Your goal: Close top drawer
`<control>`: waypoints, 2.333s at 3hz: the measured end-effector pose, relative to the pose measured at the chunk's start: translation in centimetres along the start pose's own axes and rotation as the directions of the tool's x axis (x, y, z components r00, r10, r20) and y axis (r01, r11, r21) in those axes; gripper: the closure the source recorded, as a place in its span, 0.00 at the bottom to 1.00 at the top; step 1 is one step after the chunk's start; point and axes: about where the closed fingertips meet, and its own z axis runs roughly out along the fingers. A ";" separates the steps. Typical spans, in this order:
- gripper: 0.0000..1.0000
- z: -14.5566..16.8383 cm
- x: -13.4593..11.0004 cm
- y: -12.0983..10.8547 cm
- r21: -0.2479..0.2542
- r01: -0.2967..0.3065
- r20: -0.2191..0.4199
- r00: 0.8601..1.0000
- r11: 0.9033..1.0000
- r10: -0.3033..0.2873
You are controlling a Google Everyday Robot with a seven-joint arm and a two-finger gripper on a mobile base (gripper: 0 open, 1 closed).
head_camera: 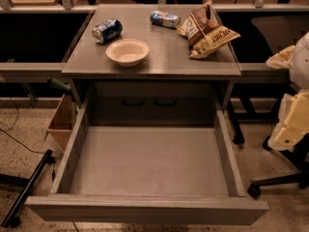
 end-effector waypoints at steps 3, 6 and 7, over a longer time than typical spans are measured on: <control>0.25 10.6 4.1 10.8 -0.175 -0.161 0.176 0.965 0.971 0.192; 1.00 15.7 6.4 17.2 -0.276 -0.249 0.269 0.907 0.928 0.323; 1.00 18.8 5.9 18.4 -0.329 -0.236 0.224 0.921 0.914 0.318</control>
Offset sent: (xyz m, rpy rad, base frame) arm -0.0823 0.0141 -0.1455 0.2473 0.1543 -0.0787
